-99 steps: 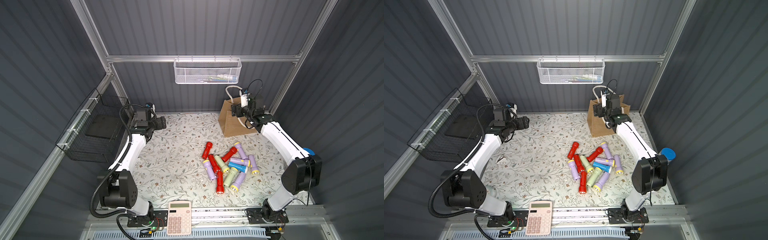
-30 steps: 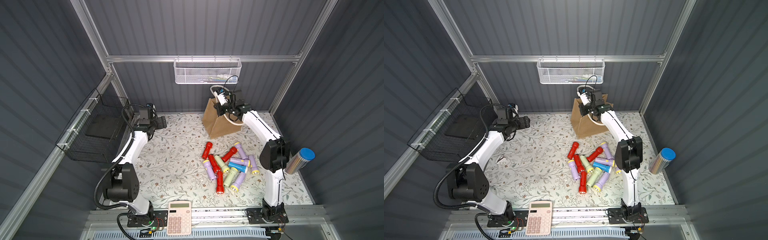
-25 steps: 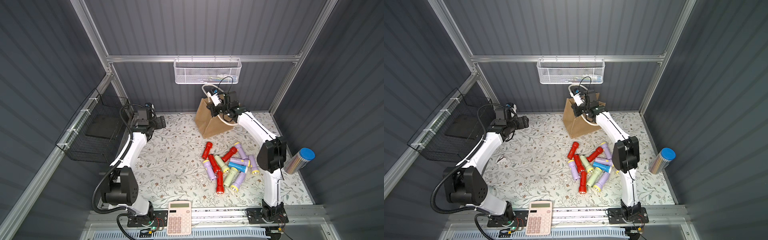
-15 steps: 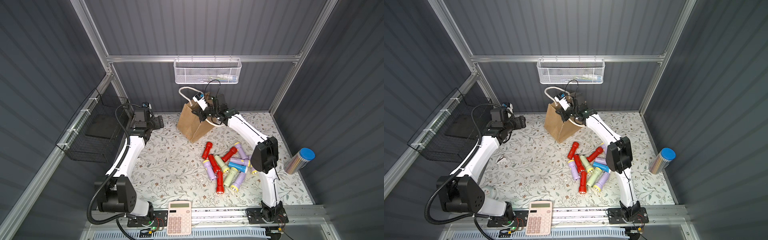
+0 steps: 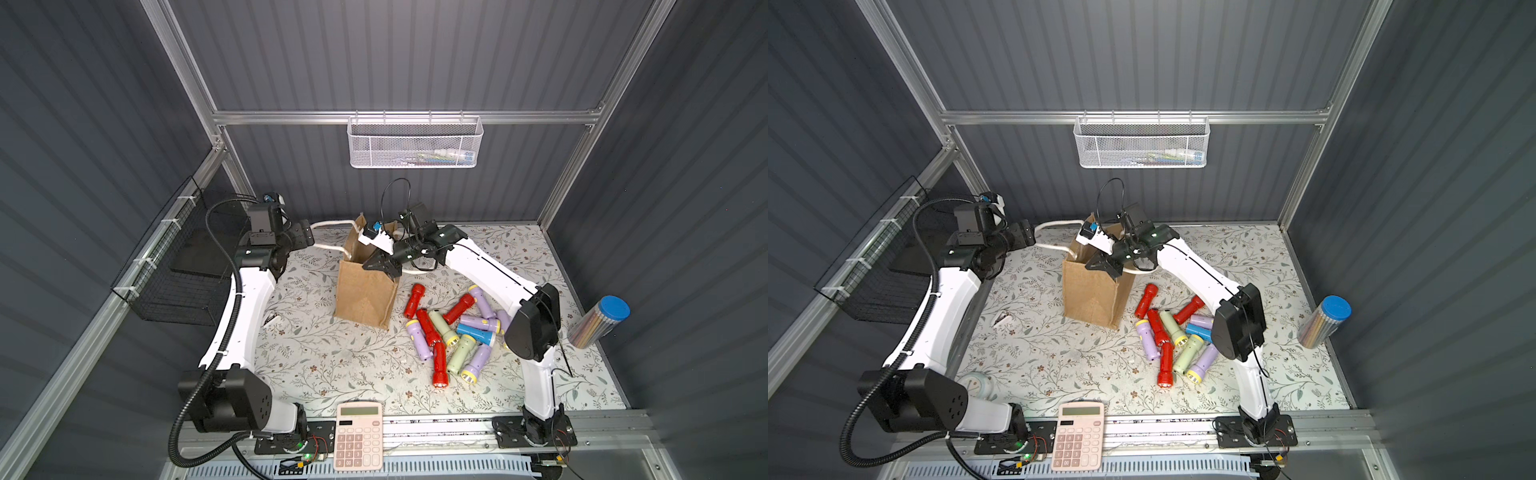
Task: Put the flashlights into the tote bags
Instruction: Move the canvas bag to the center of the board.
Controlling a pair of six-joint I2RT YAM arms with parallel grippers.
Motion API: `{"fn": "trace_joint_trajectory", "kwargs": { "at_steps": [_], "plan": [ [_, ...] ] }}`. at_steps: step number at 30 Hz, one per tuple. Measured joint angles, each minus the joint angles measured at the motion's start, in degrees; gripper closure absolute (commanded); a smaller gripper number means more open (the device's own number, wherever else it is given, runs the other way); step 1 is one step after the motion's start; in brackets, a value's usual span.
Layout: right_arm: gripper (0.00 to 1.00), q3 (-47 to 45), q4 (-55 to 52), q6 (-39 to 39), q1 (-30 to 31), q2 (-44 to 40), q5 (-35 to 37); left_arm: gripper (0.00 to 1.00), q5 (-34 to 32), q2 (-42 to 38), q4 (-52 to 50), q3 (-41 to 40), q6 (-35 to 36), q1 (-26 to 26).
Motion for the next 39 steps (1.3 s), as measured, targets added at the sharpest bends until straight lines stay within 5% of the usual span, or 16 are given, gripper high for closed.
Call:
{"fn": "trace_joint_trajectory", "kwargs": {
  "at_steps": [8, 20, 31, 39],
  "plan": [
    [1.0, -10.78, 0.35, -5.03, 6.88, -4.66, 1.6, 0.18, 13.66, 3.76, -10.71, 14.29, 3.04, -0.02],
    [1.0, -15.08, 2.38, -7.56, 8.74, -7.54, 4.94, 0.17, 22.84, 6.34, -27.56, 8.28, 8.61, -1.86],
    [1.0, -13.29, 2.19, -7.34, 8.94, -7.13, 4.52, 0.23, 29.0, 4.15, -29.35, 5.53, 11.58, -2.32],
    [0.97, -11.15, 2.16, -6.69, 8.94, -5.4, 4.07, 0.35, 28.06, 9.99, -28.3, 3.43, 12.13, -3.13]
  ]
}}
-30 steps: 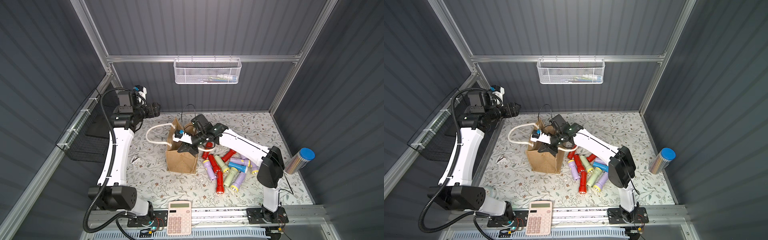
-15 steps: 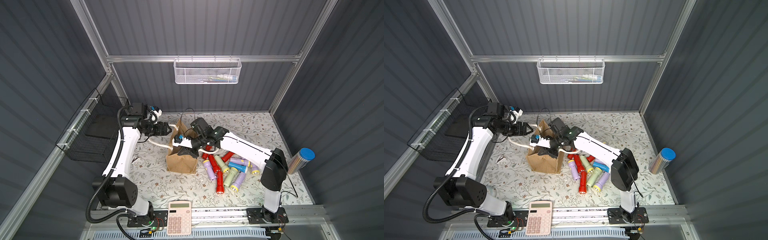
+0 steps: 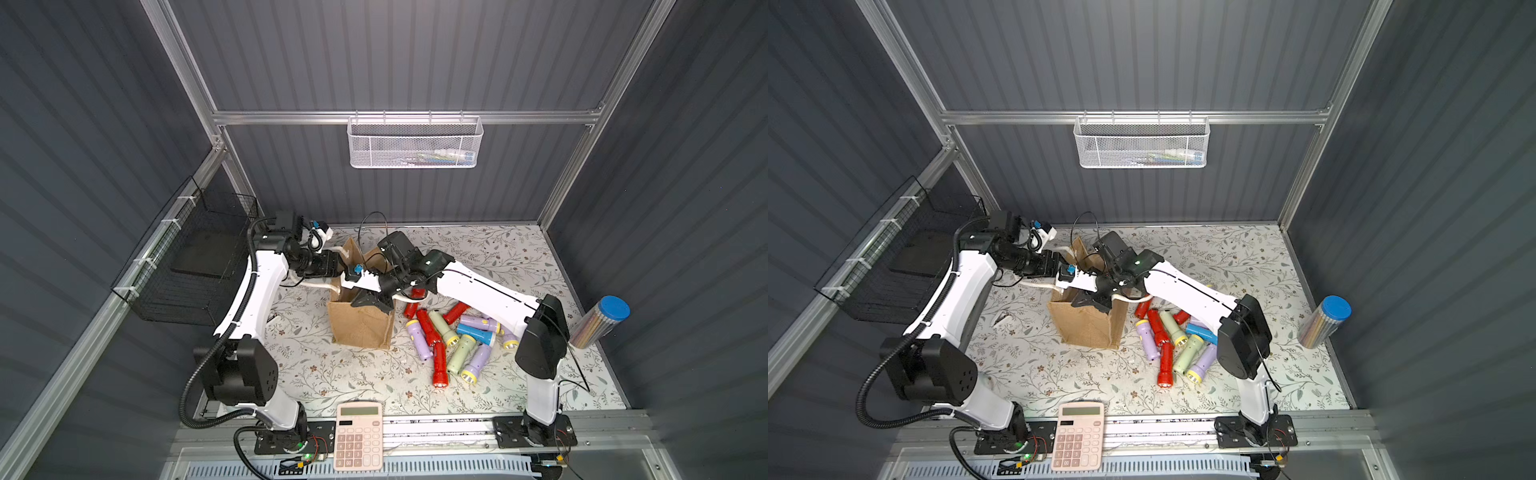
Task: Put the flashlights into the tote bags
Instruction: Move the canvas bag to the center of the board.
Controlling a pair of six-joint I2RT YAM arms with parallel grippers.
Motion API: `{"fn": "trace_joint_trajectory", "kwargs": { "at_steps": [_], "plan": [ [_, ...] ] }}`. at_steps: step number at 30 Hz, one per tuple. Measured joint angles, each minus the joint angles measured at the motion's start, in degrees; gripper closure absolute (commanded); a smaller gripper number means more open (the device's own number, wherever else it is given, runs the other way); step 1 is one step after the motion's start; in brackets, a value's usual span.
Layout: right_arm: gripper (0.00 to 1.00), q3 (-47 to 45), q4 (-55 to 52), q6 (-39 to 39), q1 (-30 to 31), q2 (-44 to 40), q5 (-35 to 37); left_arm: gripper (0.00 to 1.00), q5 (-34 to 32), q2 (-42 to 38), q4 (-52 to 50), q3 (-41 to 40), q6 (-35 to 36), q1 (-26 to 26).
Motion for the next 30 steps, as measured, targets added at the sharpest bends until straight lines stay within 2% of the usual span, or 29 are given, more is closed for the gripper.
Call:
{"fn": "trace_joint_trajectory", "kwargs": {
  "at_steps": [2, 4, 7, 10, 15, 17, 18, 23, 27, 30],
  "plan": [
    [0.97, 0.0, -0.04, 0.24, 0.0, 0.0, 0.02, 0.4, 0.02, 1.22, 0.72, -0.22, -0.42, -0.02],
    [0.97, 0.0, -0.46, 0.44, 0.0, 0.0, 0.04, 0.5, 0.0, 2.6, 1.49, -0.22, -1.22, -0.37],
    [0.97, 0.0, -1.38, 0.63, 0.0, 0.0, 0.0, 0.8, 0.13, 4.37, 2.16, -0.24, -2.27, -0.68],
    [0.92, 0.0, -2.32, 0.85, 0.0, -0.11, 0.02, 1.0, 0.5, 5.33, 2.27, -0.22, -2.58, -1.55],
    [0.8, -0.24, -5.18, 1.62, 0.0, -0.61, 0.92, 1.0, 0.37, 5.88, 1.07, 0.33, -4.59, -3.72],
    [0.71, -0.94, -5.62, 1.84, 0.0, -1.05, 1.49, 1.0, 0.37, 5.84, 1.16, 0.31, -6.58, -4.09],
    [0.62, -1.44, -5.68, 1.97, 0.0, -1.38, 1.81, 1.0, 0.33, 5.73, 1.29, 0.31, -8.15, -4.11],
    [0.4, -3.58, -5.7, 4.33, -0.07, -4.0, 3.04, 1.0, -1.05, 4.46, 1.99, 0.24, -14.51, -4.11],
    [0.29, -7.15, -2.75, 7.65, -0.85, -9.2, 2.32, 1.0, -1.57, 3.67, 1.97, 0.13, -17.18, -4.11],
    [0.28, -9.81, 0.98, 10.75, -2.36, -13.49, 1.01, 1.0, -1.73, 3.08, 2.36, -1.05, -18.16, -4.11]
  ]
}}
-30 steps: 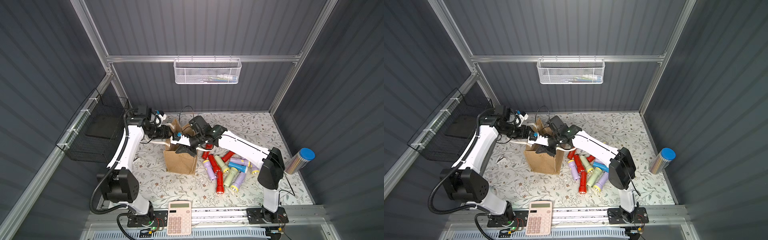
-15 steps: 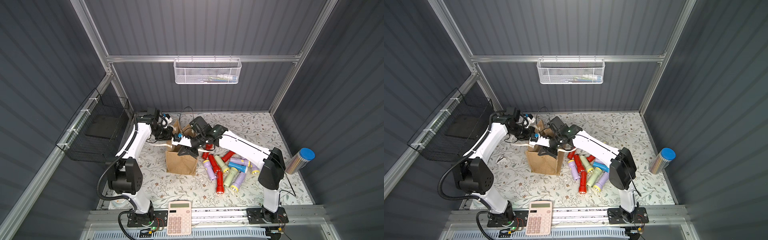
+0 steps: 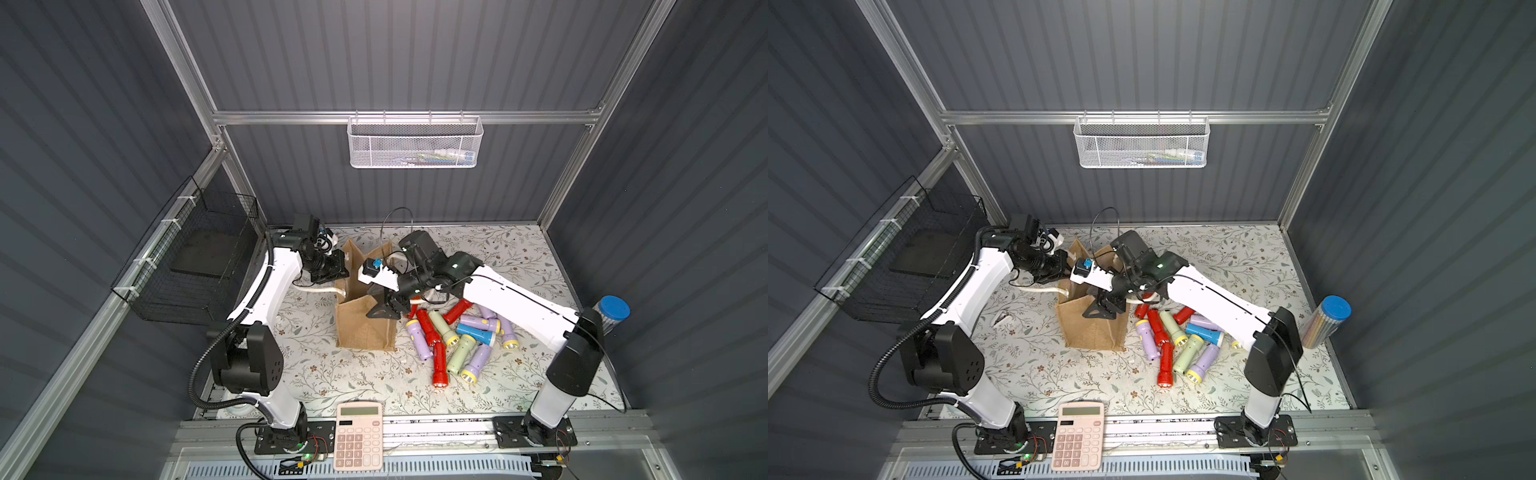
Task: Put the flashlights into the tote bags
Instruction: Move the canvas bag to the center of the board.
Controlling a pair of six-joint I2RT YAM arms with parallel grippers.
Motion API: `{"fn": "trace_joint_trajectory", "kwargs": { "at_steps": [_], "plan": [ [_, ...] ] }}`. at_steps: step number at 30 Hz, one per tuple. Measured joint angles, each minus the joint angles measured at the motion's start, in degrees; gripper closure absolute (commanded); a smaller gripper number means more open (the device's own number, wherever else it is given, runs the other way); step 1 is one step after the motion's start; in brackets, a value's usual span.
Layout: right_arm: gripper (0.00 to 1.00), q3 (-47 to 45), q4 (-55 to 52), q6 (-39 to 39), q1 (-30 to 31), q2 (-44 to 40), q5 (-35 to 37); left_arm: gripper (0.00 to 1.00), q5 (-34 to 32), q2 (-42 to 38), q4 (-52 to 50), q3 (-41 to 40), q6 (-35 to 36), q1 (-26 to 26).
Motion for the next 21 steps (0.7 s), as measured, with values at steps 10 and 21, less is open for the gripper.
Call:
{"fn": "trace_joint_trajectory", "kwargs": {
  "at_steps": [10, 21],
  "plan": [
    [0.23, -6.49, 15.19, 17.4, -8.9, -8.39, -3.48, 1.0, 0.68, -3.58, 1.84, -3.52, -4.2, -0.02],
    [0.21, -23.28, 20.24, 34.56, -20.26, -24.2, 9.4, 1.0, 5.68, -6.23, 5.73, -9.68, -11.19, -1.27]
  ]
}}
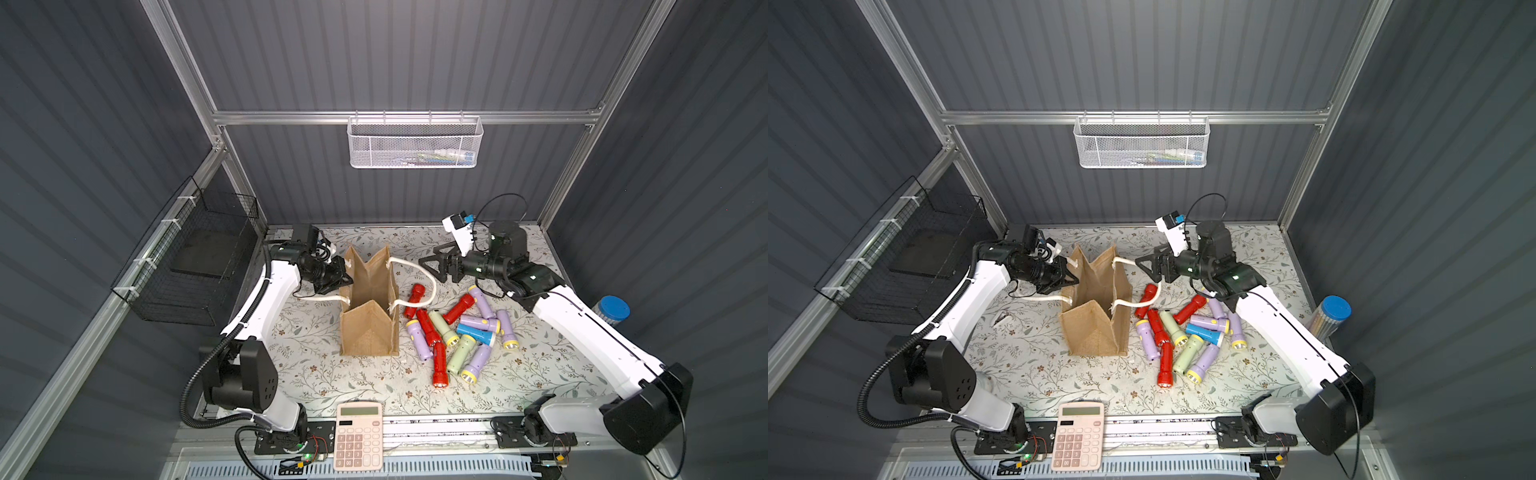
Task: Put the flashlights into the tote bags
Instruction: Move the canvas bag to the center of the board, then pick up the flashlight from the center of the board.
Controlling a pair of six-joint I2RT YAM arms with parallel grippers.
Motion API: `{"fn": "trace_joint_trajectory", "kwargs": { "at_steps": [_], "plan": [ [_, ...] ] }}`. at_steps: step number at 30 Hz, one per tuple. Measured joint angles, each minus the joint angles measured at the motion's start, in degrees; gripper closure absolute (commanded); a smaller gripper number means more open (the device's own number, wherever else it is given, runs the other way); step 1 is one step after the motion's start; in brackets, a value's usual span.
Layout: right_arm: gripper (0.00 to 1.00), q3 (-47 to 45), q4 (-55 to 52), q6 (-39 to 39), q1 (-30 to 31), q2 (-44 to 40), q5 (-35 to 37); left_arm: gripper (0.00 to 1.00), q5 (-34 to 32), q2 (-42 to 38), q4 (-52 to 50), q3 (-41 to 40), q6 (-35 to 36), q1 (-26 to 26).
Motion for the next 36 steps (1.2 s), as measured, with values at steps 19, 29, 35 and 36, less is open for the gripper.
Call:
{"fn": "trace_joint_trajectory", "kwargs": {
  "at_steps": [19, 29, 35, 36],
  "plan": [
    [0.27, -9.31, -15.34, 14.75, -17.14, -4.85, 17.18, 0.55, -2.8, -1.16, -0.39, -1.86, -1.6, -0.9],
    [0.24, -15.45, -29.62, 18.6, -25.27, -6.29, 25.79, 0.52, -6.36, -1.16, -2.51, -1.33, 2.03, -0.9],
    [0.28, -21.22, -30.56, 16.98, -30.1, -7.63, 27.82, 0.51, -7.04, -1.16, -2.82, -1.33, 3.48, -0.9],
    [0.29, -21.66, -30.58, 16.59, -30.88, -7.13, 27.85, 0.51, -7.04, -1.16, -2.86, -1.33, 3.63, -0.9]
  ]
}}
